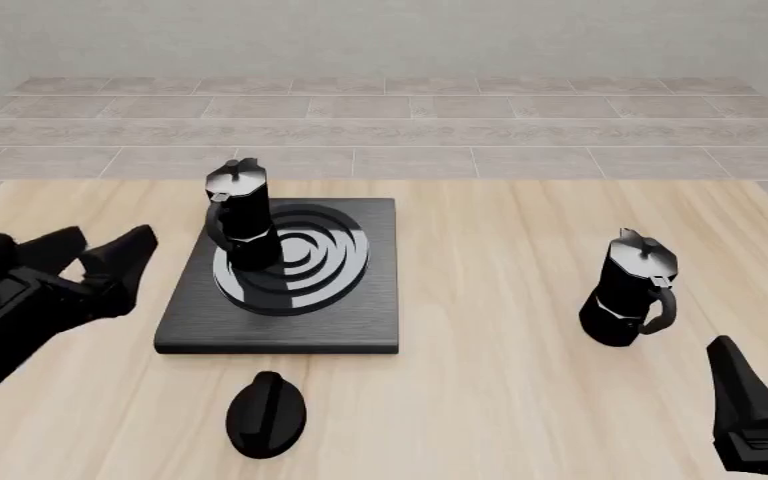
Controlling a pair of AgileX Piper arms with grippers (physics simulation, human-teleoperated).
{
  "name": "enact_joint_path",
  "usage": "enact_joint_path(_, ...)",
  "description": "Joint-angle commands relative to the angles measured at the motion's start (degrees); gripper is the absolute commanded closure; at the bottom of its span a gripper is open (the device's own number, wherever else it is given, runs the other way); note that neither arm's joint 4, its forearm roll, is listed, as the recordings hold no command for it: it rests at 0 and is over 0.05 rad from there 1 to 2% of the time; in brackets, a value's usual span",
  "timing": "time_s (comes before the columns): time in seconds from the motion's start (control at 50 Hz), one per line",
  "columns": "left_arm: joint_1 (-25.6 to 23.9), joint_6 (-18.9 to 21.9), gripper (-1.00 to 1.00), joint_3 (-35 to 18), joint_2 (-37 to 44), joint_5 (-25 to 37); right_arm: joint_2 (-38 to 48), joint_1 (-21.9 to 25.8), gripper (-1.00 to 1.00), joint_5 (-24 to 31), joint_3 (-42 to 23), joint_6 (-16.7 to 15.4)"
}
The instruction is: Put both moka pots on the stove.
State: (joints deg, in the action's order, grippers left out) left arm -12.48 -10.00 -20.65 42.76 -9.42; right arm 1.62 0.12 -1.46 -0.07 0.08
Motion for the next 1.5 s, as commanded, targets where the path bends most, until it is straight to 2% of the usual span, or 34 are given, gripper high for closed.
enact_joint_path(0.02, 0.4, 1.2, -1.0, 8.8, -14.7, -1.3, 0.0, -0.1, -1.0, 0.0, 0.1, 0.0)
enact_joint_path(0.06, 1.1, -0.6, -1.0, 9.7, -15.4, -1.5, 0.0, -0.1, -1.0, 0.0, 0.1, 0.0)
enact_joint_path(0.1, 1.0, 1.4, -1.0, 11.3, -17.8, -1.3, 0.0, -0.1, -1.0, 0.0, 0.1, 0.0)
enact_joint_path(0.14, 2.0, -0.3, -1.0, 13.0, -20.3, -1.7, 0.0, -0.1, -1.0, -0.1, 0.1, 0.0)
enact_joint_path(0.26, 2.8, 1.1, -1.0, 15.8, -23.5, -1.8, 0.0, -0.1, -1.0, -0.1, 0.1, 0.0)
enact_joint_path(0.3, 2.6, 6.1, -1.0, 17.0, -27.3, -0.9, 0.0, -0.1, -1.0, -0.1, 0.1, 0.0)
enact_joint_path(0.34, 2.9, 5.2, -1.0, 18.3, -26.8, -2.4, -0.6, 0.0, -1.0, 0.6, 0.0, -0.7)
enact_joint_path(0.36, 3.0, 5.8, -1.0, 19.1, -27.1, -3.0, -0.5, -0.1, -1.0, 0.5, 0.0, 0.4)
enact_joint_path(0.38, 3.5, 6.2, -1.0, 19.3, -27.0, -3.5, -0.6, 0.0, -1.0, 0.5, 0.0, -0.7)
enact_joint_path(0.44, 3.8, 8.2, -1.0, 20.4, -29.3, -3.6, -0.5, 0.0, -1.0, 0.4, 0.0, -0.7)
enact_joint_path(0.48, 4.0, 8.7, -1.0, 20.6, -30.0, -3.3, -0.3, -0.1, -1.0, 0.3, 0.0, 0.8)
enact_joint_path(0.5, 3.7, 10.8, -1.0, 20.6, -33.4, -1.5, -0.4, 0.0, -1.0, 0.3, 0.0, -1.0)
enact_joint_path(0.52, 3.6, 11.8, -1.0, 20.6, -33.4, -1.3, -0.4, 0.0, -1.0, 0.3, 0.0, -0.7)
enact_joint_path(0.54, 3.7, 10.4, -1.0, 20.6, -29.1, -4.0, -0.3, 0.0, -1.0, 0.2, 0.0, -0.6)
enact_joint_path(0.56, 4.2, 11.1, -1.0, 20.6, -32.6, -2.5, -0.2, 0.0, -1.0, 0.1, 0.0, -0.5)
enact_joint_path(0.6, 3.2, 8.8, -1.0, 20.6, -26.1, -6.1, -0.1, 0.0, -1.0, 0.0, 0.1, -0.2)
enact_joint_path(0.62, 3.7, 10.3, -1.0, 20.6, -26.9, -6.5, 0.0, 0.0, -1.0, 0.0, 0.1, -0.2)
enact_joint_path(0.7, 4.5, 10.1, -1.0, 20.6, -25.9, -7.3, 0.3, 0.6, -1.0, -0.1, 0.0, -0.7)
enact_joint_path(0.78, 4.5, 10.1, -1.0, 20.6, -26.6, -6.7, 0.5, -0.5, -1.0, 0.3, -2.3, 1.5)
enact_joint_path(0.84, 4.5, 10.1, -1.0, 20.5, -26.8, -6.4, 4.8, 0.1, -1.0, -1.0, -3.5, 3.6)
enact_joint_path(0.86, 4.5, 10.1, -1.0, 20.5, -26.9, -6.3, 5.3, 0.4, -1.0, -0.8, -4.1, 2.6)
enact_joint_path(0.92, 4.5, 10.1, -1.0, 20.4, -27.2, -5.9, 8.9, 1.8, -1.0, -1.6, -5.2, 3.0)
enact_joint_path(0.96, 4.5, 10.2, -1.0, 20.3, -27.8, -5.3, 14.3, 1.7, -1.0, -1.2, -7.5, 6.0)
enact_joint_path(0.98, 4.5, 10.2, -1.0, 20.3, -27.8, -5.2, 14.4, 1.7, -1.0, -1.2, -7.5, 6.0)
enact_joint_path(1.06, 4.5, 10.3, -1.0, 20.3, -28.9, -4.3, 20.9, 3.1, -1.0, 2.3, -11.8, 5.6)
enact_joint_path(1.08, 4.4, 11.3, -1.0, 20.3, -31.3, -2.9, 20.9, 3.5, -1.0, 3.1, -12.4, 5.8)
enact_joint_path(1.14, 4.4, 10.8, -1.0, 20.3, -30.5, -3.2, 22.7, 3.5, -1.0, 5.6, -14.5, 6.6)
enact_joint_path(1.18, 4.5, 10.6, -1.0, 20.3, -29.8, -3.6, 23.3, 3.8, -1.0, 7.4, -15.5, 4.8)
enact_joint_path(1.22, 4.4, 10.9, -1.0, 20.3, -30.8, -3.0, 24.4, 3.2, -1.0, 8.3, -15.9, 7.7)
enact_joint_path(1.26, 4.4, 11.0, -1.0, 20.3, -31.1, -2.8, 25.3, 3.7, -1.0, 8.8, -16.2, 7.2)
enact_joint_path(1.28, 4.6, 9.7, -1.0, 20.3, -27.8, -4.6, 26.6, 4.5, -1.0, 10.0, -16.8, 6.8)
enact_joint_path(1.32, 4.4, 11.0, -1.0, 20.3, -30.8, -3.1, 26.7, 4.8, -1.0, 11.8, -18.0, 6.7)
enact_joint_path(1.38, 4.5, 10.0, -1.0, 20.4, -28.2, -4.7, 28.2, 4.2, -1.0, 13.7, -20.1, 5.5)
enact_joint_path(1.5, 4.5, 10.5, -1.0, 20.5, -29.1, -4.4, 30.6, 4.2, -1.0, 15.7, -21.9, 4.8)
